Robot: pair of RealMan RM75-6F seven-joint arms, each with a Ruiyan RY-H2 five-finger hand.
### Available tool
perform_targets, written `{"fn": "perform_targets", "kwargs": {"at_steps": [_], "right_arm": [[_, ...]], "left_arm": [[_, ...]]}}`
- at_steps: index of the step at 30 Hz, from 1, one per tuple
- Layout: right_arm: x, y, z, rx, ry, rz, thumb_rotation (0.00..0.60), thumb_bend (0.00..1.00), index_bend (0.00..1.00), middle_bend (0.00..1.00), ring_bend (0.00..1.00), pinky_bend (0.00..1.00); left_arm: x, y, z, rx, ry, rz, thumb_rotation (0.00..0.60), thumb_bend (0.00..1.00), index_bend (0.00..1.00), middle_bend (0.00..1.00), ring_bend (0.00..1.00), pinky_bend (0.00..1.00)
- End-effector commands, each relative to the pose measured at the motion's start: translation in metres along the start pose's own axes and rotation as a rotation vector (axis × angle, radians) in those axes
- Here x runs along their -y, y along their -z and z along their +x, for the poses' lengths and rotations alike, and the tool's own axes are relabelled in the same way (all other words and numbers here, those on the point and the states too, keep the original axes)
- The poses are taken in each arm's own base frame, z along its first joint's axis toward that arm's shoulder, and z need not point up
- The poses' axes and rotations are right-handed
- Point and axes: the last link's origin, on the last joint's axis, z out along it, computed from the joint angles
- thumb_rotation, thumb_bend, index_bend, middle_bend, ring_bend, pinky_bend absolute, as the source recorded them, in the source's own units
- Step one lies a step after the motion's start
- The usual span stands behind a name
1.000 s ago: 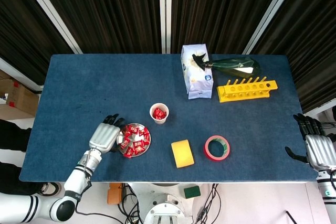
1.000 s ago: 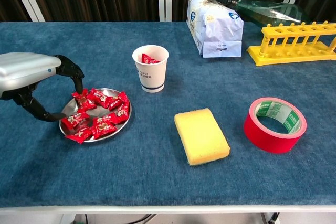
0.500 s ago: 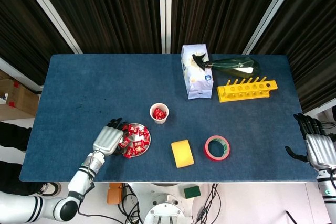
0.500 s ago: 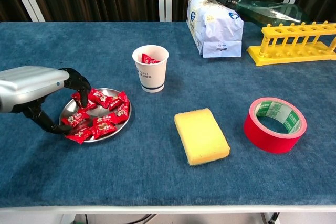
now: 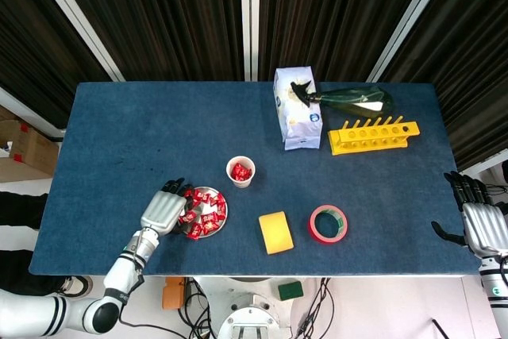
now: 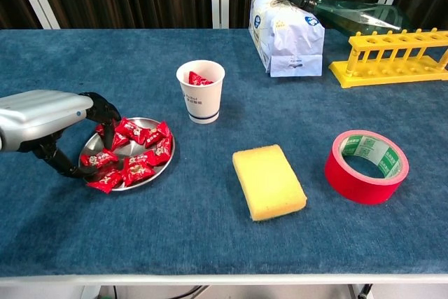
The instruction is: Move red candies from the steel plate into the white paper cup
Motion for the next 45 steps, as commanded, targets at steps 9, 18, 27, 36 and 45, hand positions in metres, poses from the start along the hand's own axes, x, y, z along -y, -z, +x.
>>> {"fn": "perform_targets", "kwargs": {"at_steps": [9,18,27,36,45], "right_arm": [[0.000,0.000,0.000,0.001,0.001,-0.001,0.600,0.24,0.02,0.03,0.00,0.00],[0.000,0.000,0.000,-0.001,0.000,-0.001,0.600,0.24,0.02,0.03,0.00,0.00],[0.000,0.000,0.001,-0.004,-0.001,-0.002,0.600,0.24,0.02,0.03,0.00,0.00],[-0.002,-0.001,0.002,-0.006,-0.006,-0.005,0.600,0.24,0.02,0.03,0.00,0.00],[-0.003,-0.001,0.003,-0.007,-0.009,-0.005,0.600,0.24,0.02,0.03,0.00,0.00]], "left_arm": [[-0.002,-0.004,0.000,-0.008,0.008,-0.011,0.600,0.25,0.55,0.18,0.02,0.11],[-0.012,0.002,0.015,-0.074,-0.002,-0.052,0.600,0.29,0.58,0.18,0.02,0.11],[-0.031,-0.008,0.061,-0.219,-0.023,-0.098,0.600,0.31,0.58,0.19,0.02,0.11],[-0.051,-0.042,0.102,-0.333,0.041,-0.110,0.600,0.33,0.59,0.19,0.02,0.11],[-0.066,-0.070,0.095,-0.321,0.078,-0.124,0.600,0.35,0.59,0.19,0.02,0.11]]}}
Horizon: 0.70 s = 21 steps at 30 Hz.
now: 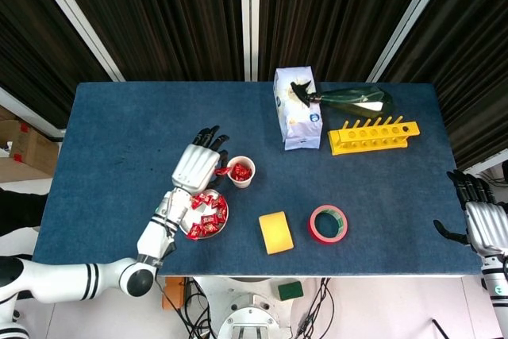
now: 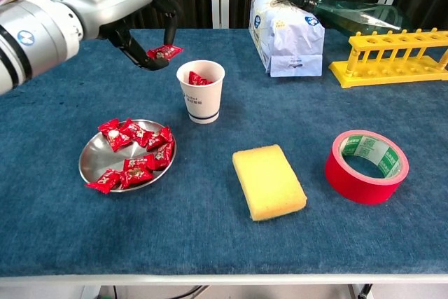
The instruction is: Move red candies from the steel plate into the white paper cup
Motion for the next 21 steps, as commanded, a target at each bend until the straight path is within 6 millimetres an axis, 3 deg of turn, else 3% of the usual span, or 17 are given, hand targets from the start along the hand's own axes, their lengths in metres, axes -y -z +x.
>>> {"fn": "perform_targets", "kwargs": {"at_steps": [1,6,10,17,21], "right_arm": [[0.000,0.000,0.000,-0.002,0.000,0.000,0.600,0.24,0.02,0.03,0.00,0.00],[0.001,0.002,0.000,0.000,0.002,0.008,0.600,0.24,0.02,0.03,0.00,0.00],[0.001,0.001,-0.001,0.003,0.004,0.008,0.600,0.24,0.02,0.03,0.00,0.00],[0.001,0.002,0.000,-0.001,0.003,0.009,0.600,0.24,0.02,0.03,0.00,0.00],[0.001,0.002,-0.001,0.004,0.005,0.009,0.600,0.24,0.02,0.03,0.00,0.00]], "left_arm": [[-0.007,-0.006,-0.005,0.009,0.043,-0.009,0.600,0.35,0.59,0.19,0.02,0.11],[-0.009,-0.010,-0.008,-0.007,0.065,-0.016,0.600,0.35,0.57,0.19,0.02,0.11],[-0.012,-0.011,-0.008,-0.016,0.083,-0.023,0.600,0.34,0.50,0.19,0.02,0.11],[-0.008,-0.009,-0.009,-0.011,0.070,-0.011,0.600,0.23,0.13,0.17,0.02,0.11],[-0.005,0.001,-0.005,-0.018,0.062,-0.012,0.600,0.22,0.11,0.17,0.02,0.11]]}}
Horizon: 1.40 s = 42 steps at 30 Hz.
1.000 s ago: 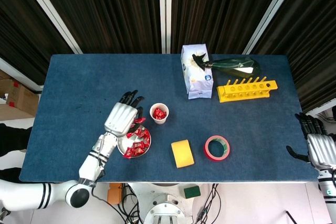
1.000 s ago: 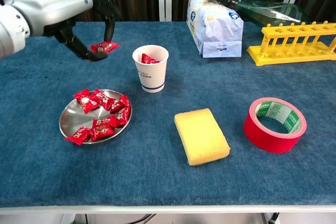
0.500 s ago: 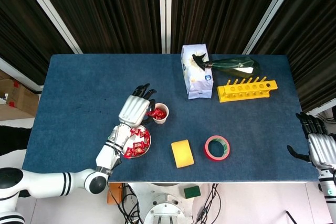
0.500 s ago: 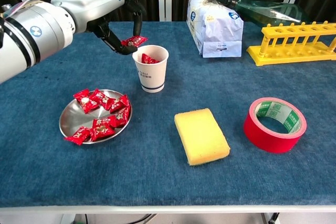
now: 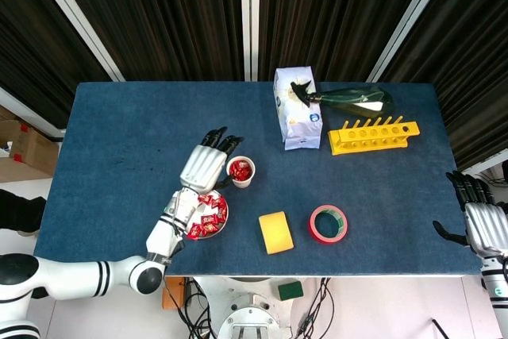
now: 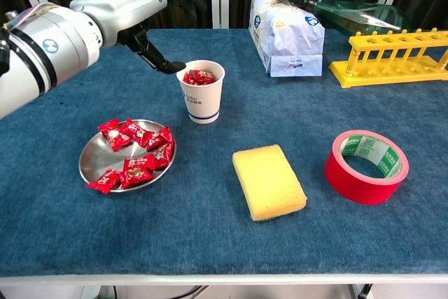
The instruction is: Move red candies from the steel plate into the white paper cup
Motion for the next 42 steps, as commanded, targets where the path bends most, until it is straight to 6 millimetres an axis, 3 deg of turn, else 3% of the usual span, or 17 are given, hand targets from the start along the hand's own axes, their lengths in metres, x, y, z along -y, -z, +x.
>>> {"fn": "perform_targets", "kwargs": {"at_steps": [1,7,13,17,21,31,42], "right_arm": [[0.000,0.000,0.000,0.002,0.001,0.001,0.600,0.24,0.02,0.03,0.00,0.00],[0.001,0.001,0.000,-0.003,0.000,0.004,0.600,0.24,0.02,0.03,0.00,0.00],[0.002,0.002,0.000,-0.005,-0.001,0.008,0.600,0.24,0.02,0.03,0.00,0.00],[0.002,0.003,0.001,-0.010,-0.004,0.008,0.600,0.24,0.02,0.03,0.00,0.00],[0.002,0.005,0.002,-0.015,-0.006,0.010,0.600,0.24,0.02,0.03,0.00,0.00],[0.001,0.006,0.003,-0.016,-0.011,0.016,0.600,0.24,0.02,0.03,0.00,0.00],[0.001,0.006,0.003,-0.014,-0.010,0.015,0.600,0.24,0.02,0.03,0.00,0.00]], "left_arm": [[0.003,0.010,0.005,-0.004,-0.010,0.000,0.600,0.22,0.11,0.17,0.02,0.11],[0.018,0.047,0.009,0.037,-0.035,0.046,0.600,0.22,0.23,0.16,0.02,0.11],[0.037,0.088,0.000,0.141,-0.016,0.097,0.596,0.22,0.32,0.14,0.02,0.11],[0.041,0.107,-0.009,0.199,0.000,0.090,0.532,0.22,0.35,0.14,0.02,0.11],[0.038,0.121,-0.024,0.258,-0.009,0.062,0.524,0.22,0.37,0.14,0.02,0.11],[0.034,0.128,-0.046,0.317,-0.024,0.049,0.522,0.23,0.39,0.14,0.02,0.11],[0.037,0.128,-0.056,0.331,-0.031,0.066,0.521,0.24,0.40,0.14,0.02,0.11]]}}
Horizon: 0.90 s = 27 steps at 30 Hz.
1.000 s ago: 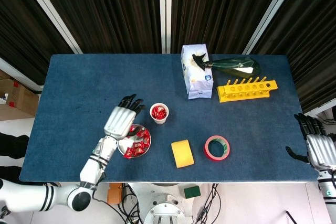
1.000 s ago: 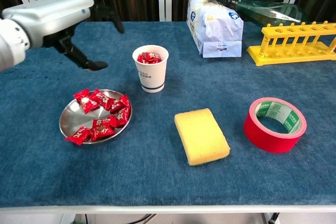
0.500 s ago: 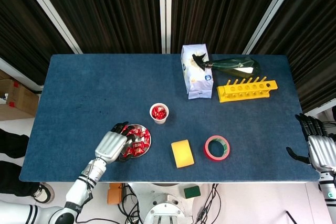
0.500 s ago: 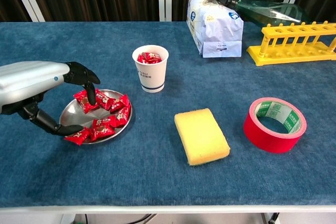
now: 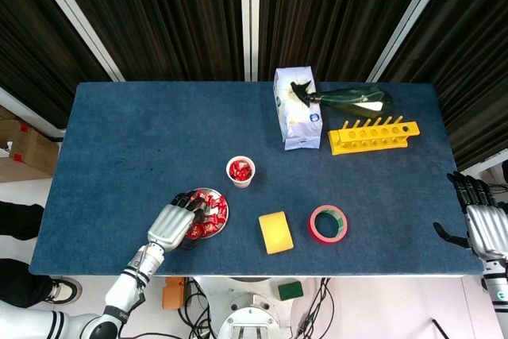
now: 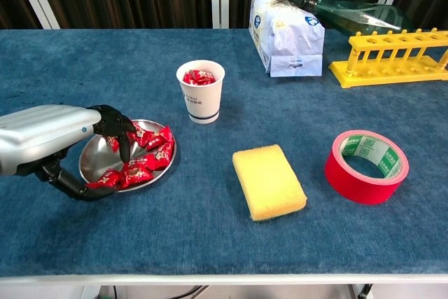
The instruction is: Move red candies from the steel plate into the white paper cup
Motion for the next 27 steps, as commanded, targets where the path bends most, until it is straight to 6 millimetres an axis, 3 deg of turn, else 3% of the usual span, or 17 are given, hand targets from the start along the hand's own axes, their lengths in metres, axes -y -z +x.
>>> {"fn": "perform_targets", "kwargs": {"at_steps": [1,27], "right_arm": [[0.000,0.000,0.000,0.001,0.001,-0.001,0.600,0.24,0.02,0.03,0.00,0.00],[0.000,-0.002,-0.002,0.005,0.006,-0.005,0.600,0.24,0.02,0.03,0.00,0.00]], "left_arm": [[0.001,-0.001,-0.001,0.000,0.001,0.004,0.522,0.24,0.40,0.14,0.02,0.11],[0.011,-0.010,0.001,0.007,-0.157,0.076,0.521,0.29,0.46,0.14,0.02,0.11]]}}
